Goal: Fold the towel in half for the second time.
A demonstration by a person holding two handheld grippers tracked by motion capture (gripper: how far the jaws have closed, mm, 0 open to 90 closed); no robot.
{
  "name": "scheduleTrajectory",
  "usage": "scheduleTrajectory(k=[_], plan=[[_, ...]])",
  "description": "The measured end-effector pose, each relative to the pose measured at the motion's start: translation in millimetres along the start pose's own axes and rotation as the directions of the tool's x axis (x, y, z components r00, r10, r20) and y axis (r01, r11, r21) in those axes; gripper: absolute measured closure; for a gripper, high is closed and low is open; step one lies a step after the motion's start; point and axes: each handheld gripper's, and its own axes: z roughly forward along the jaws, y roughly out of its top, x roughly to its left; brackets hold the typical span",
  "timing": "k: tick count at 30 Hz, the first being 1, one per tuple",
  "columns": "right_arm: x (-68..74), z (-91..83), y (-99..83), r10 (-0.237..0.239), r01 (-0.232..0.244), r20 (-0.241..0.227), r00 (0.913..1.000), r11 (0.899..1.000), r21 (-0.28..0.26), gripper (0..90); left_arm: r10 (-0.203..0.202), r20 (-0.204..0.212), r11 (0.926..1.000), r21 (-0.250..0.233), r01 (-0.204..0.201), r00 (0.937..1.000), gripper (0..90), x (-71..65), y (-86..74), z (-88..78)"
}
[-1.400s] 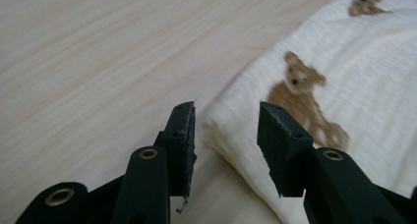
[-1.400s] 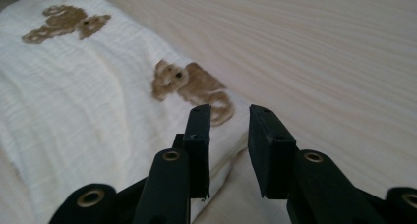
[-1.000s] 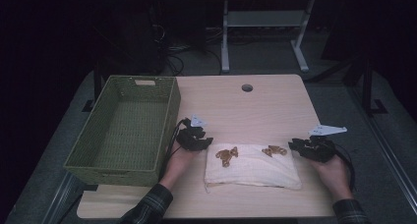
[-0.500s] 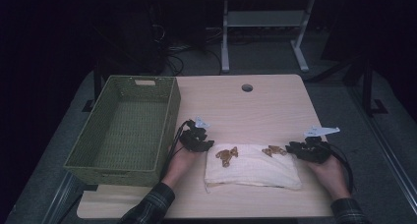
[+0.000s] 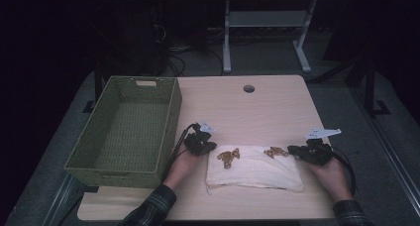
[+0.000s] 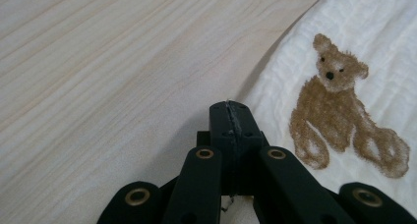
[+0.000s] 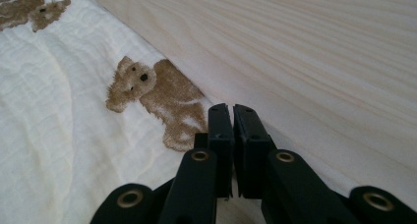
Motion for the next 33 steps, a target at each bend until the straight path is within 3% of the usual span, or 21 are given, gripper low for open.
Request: scheduleTrajectory(k=[5, 12, 18, 20, 22, 25, 27, 29, 33], plan=[[-1.4, -0.5, 0.3, -0.007, 0.007, 0.029, 0.9996, 1.000, -0.010, 87.8, -0.022, -0.019, 0.9997, -0.012, 0.022, 0.9996, 90.0, 3.1, 1.3, -1.4], [-10.4, -4.1, 6.1, 0.007, -0.004, 0.049, 0.9988, 0.999, -0.046, 88.0, -0.076, -0.056, 0.9919, -0.106, 0.070, 0.9955, 90.0, 12.2, 9.1, -12.1], [-12.7, -3.2, 9.7, 0.006, -0.003, 0.053, 0.9986, 0.998, -0.055, 87.9, -0.067, 0.032, 0.9925, -0.100, 0.070, 0.9972, 88.6, 7.0, 10.1, -7.4], [-12.5, -2.7, 9.2, 0.000, 0.003, 0.054, 0.9985, 0.999, -0.051, 87.9, -0.067, 0.061, 0.9930, -0.094, 0.072, 0.9959, 77.2, 4.7, 10.5, -4.3], [-12.1, -3.0, 8.9, 0.002, 0.000, 0.053, 0.9986, 0.999, -0.048, 87.9, -0.041, 0.059, 0.9966, -0.069, 0.045, 0.9974, 75.0, 2.3, 10.1, -0.6], [-12.2, -3.1, 8.5, 0.002, 0.001, 0.053, 0.9986, 0.999, -0.046, 87.9, -0.036, 0.055, 0.9988, -0.030, 0.038, 0.9978, 70.9, 1.4, 8.0, 6.3], [-12.0, -3.1, 8.2, -0.001, 0.003, 0.055, 0.9985, 0.999, -0.045, 87.9, -0.032, 0.062, 0.9994, -0.014, 0.033, 0.9976, 72.2, 2.8, 6.8, 8.3], [-11.9, -2.7, 8.1, -0.004, 0.007, 0.057, 0.9984, 0.999, -0.042, 87.9, -0.028, 0.079, 0.9996, -0.008, 0.029, 0.9965, 81.8, 3.0, 7.0, 7.7], [-11.8, -2.6, 8.4, -0.004, 0.007, 0.057, 0.9984, 0.999, -0.045, 87.9, -0.014, 0.057, 0.9999, -0.007, 0.015, 0.9983, 87.7, 2.3, 8.2, 6.4]])
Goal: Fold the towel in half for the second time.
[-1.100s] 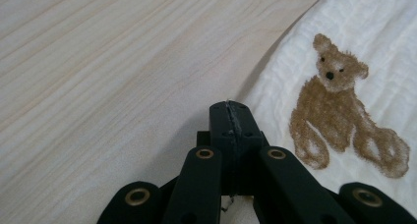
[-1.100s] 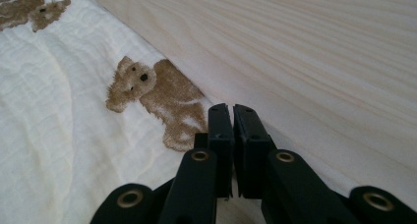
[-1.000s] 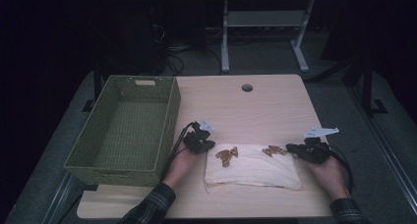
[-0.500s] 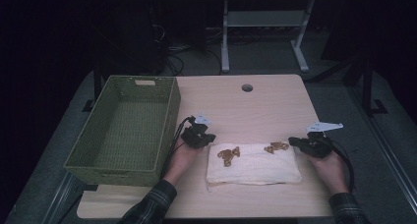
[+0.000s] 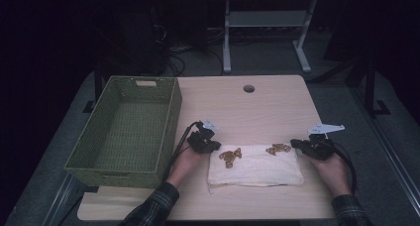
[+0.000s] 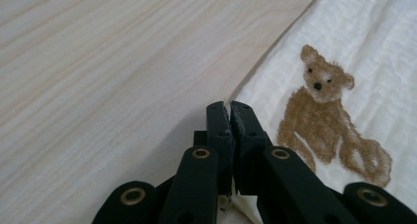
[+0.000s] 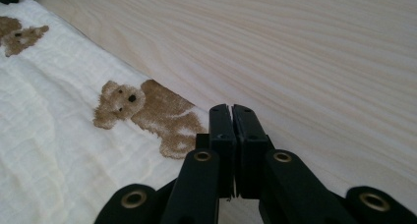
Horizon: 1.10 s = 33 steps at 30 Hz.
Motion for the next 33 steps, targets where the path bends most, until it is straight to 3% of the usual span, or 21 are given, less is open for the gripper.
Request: scheduleTrajectory(k=[3, 9, 12, 19, 23, 33], plan=[[-0.7, -1.8, 1.5, 0.000, 0.000, -0.004, 1.0000, 1.000, -0.013, 87.9, -0.020, -0.012, 0.9987, -0.047, 0.019, 0.9997, 88.0, 2.4, 1.9, -5.8], [-2.7, -7.0, 8.5, 0.005, -0.005, -0.001, 1.0000, 0.998, -0.059, 88.0, 0.000, -0.083, 0.9857, -0.168, -0.014, 0.9965, 88.1, 7.1, 13.7, -26.2], [-3.3, -9.6, 13.0, -0.002, 0.002, 0.002, 1.0000, 0.996, -0.094, 88.1, 0.004, -0.094, 0.9833, -0.181, -0.021, 0.9956, 88.1, 7.5, 14.0, -29.3], [6.3, -25.5, 9.6, -0.023, 0.021, -0.012, 0.9997, 0.992, -0.125, 88.1, 0.020, -0.050, 0.9830, -0.182, -0.029, 0.9986, 88.0, -5.2, 7.3, -41.5], [14.3, -35.3, 2.1, -0.043, 0.039, -0.028, 0.9987, 0.991, -0.125, 88.0, 0.029, -0.025, 0.9824, -0.184, -0.033, 0.9993, 88.0, -12.5, 0.1, -50.6], [32.7, -48.8, -12.1, -0.067, 0.061, -0.049, 0.9966, 0.992, -0.112, 88.1, 0.071, -0.015, 0.9844, -0.160, -0.072, 0.9974, 88.0, -27.7, -11.3, -61.7]])
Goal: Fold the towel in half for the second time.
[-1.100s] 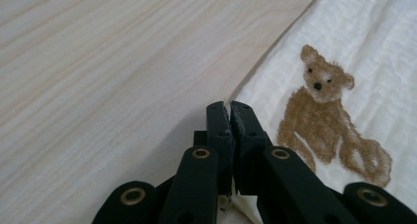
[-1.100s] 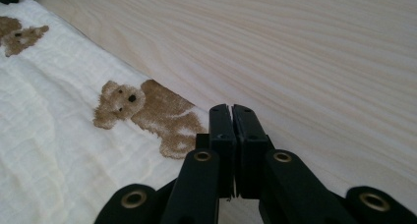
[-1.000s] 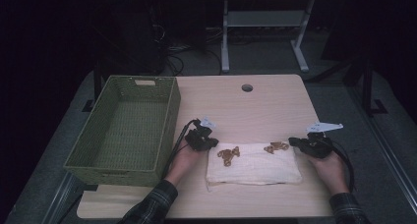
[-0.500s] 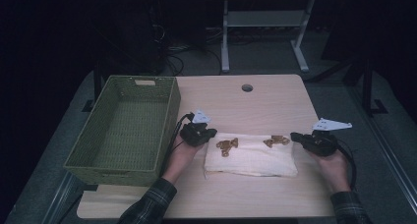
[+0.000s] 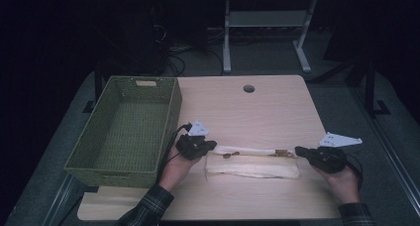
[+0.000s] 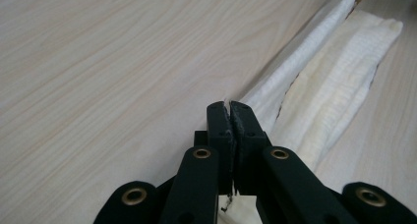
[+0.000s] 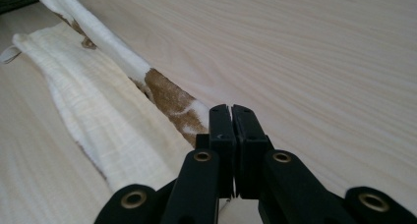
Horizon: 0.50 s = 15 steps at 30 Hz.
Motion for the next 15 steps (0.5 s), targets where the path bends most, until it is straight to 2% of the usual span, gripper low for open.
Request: scheduleTrajectory(k=[9, 15], plan=[[14.9, -13.9, -11.5, -0.003, 0.004, -0.016, 0.9999, 1.000, 0.008, 88.0, 0.027, 0.017, 0.9993, 0.025, -0.028, 0.9995, 87.9, -12.5, -7.0, -5.4], [26.4, -17.2, -20.7, -0.013, 0.014, -0.039, 0.9991, 1.000, 0.026, 88.0, 0.034, 0.032, 0.9971, 0.068, -0.036, 0.9989, 87.9, -17.8, -16.7, -5.1]])
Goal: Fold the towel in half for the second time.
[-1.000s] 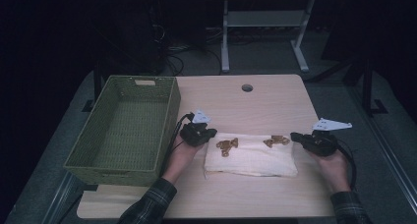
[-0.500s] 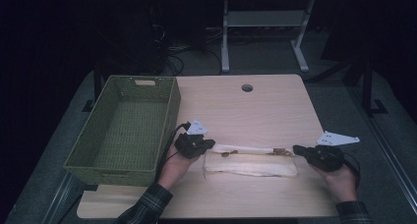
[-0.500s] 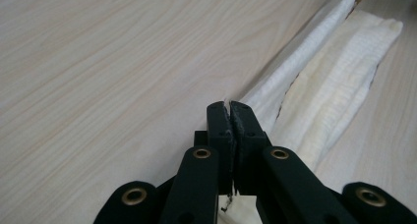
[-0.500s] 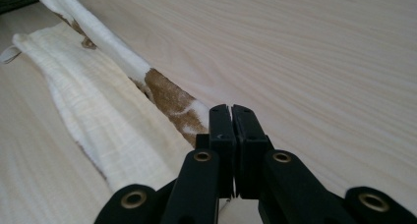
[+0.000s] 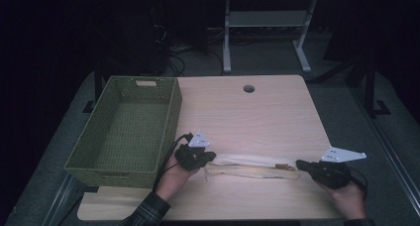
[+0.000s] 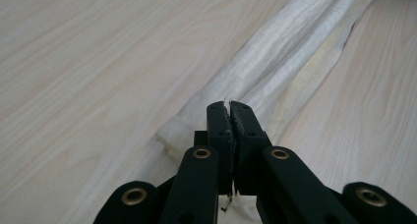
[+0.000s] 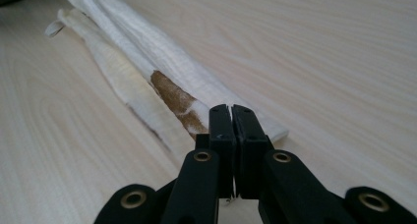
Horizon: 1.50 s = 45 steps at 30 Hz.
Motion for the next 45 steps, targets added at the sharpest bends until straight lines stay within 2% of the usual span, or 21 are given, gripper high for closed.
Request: scheduleTrajectory(k=[4, 7, 13, 15, 18, 19, 20, 23, 27, 34, 41, 44, 45], plan=[[4.0, 0.8, -7.1, 0.002, -0.001, -0.009, 1.0000, 1.000, 0.028, 88.0, 0.017, 0.006, 0.9989, 0.045, -0.017, 0.9998, 87.9, -4.3, -4.4, 5.9], [6.0, 3.5, -12.0, 0.001, 0.000, -0.014, 0.9999, 0.998, 0.057, 88.0, 0.034, 0.010, 0.9955, 0.088, -0.035, 0.9994, 87.8, -7.6, -6.9, 11.1], [7.6, 8.8, -16.0, 0.002, 0.001, -0.026, 0.9997, 0.995, 0.098, 87.5, 0.062, 0.008, 0.9880, 0.141, -0.063, 0.9980, 87.1, -11.7, -10.2, 18.3], [7.9, 8.9, -15.8, 0.006, -0.003, -0.030, 0.9995, 0.995, 0.101, 85.0, 0.049, 0.015, 0.9912, 0.122, -0.051, 0.9987, 85.9, -12.3, -9.6, 17.3], [5.8, 4.6, -13.8, 0.019, -0.018, -0.016, 0.9997, 0.997, 0.075, 70.6, 0.025, 0.032, 0.9973, 0.068, -0.027, 0.9992, 76.9, -10.0, -5.1, 9.2], [4.6, 2.3, -12.5, 0.029, -0.028, -0.009, 0.9995, 0.998, 0.059, 65.9, 0.025, 0.032, 0.9973, 0.068, -0.027, 0.9992, 72.8, -10.0, -5.1, 9.2], [2.7, 0.0, -10.8, 0.037, -0.038, 0.008, 0.9993, 0.998, 0.040, 63.6, 0.008, 0.039, 0.9993, 0.036, -0.009, 0.9992, 69.0, -9.1, -1.1, 4.2], [-0.6, -1.7, -7.7, 0.047, -0.048, 0.026, 0.9985, 0.999, 0.025, 60.9, 0.003, 0.044, 0.9998, 0.021, -0.004, 0.9990, 60.8, -8.0, 2.2, 4.0], [-6.0, 3.5, -3.5, 0.057, -0.058, 0.040, 0.9976, 0.998, 0.032, 58.2, 0.004, 0.056, 0.9998, 0.018, -0.005, 0.9984, 52.1, -5.3, 7.0, 9.4], [-14.2, 16.8, 5.2, 0.068, -0.071, 0.058, 0.9960, 0.996, 0.049, 57.6, 0.034, 0.081, 0.9994, 0.007, -0.034, 0.9961, 47.3, 2.6, 22.5, 21.9], [-19.1, 25.3, 4.3, 0.071, -0.075, 0.067, 0.9952, 0.995, 0.064, 57.6, 0.070, 0.104, 0.9972, 0.018, -0.073, 0.9921, 43.9, 4.7, 34.1, 37.2], [-19.4, 27.3, 2.7, 0.079, -0.084, 0.064, 0.9948, 0.994, 0.077, 57.6, 0.071, 0.119, 0.9972, 0.014, -0.073, 0.9904, 43.2, 3.9, 37.7, 45.4], [-20.1, 28.3, 2.0, 0.074, -0.078, 0.062, 0.9954, 0.994, 0.075, 57.6, 0.082, 0.130, 0.9960, 0.024, -0.086, 0.9881, 43.0, 4.3, 39.0, 47.7]])
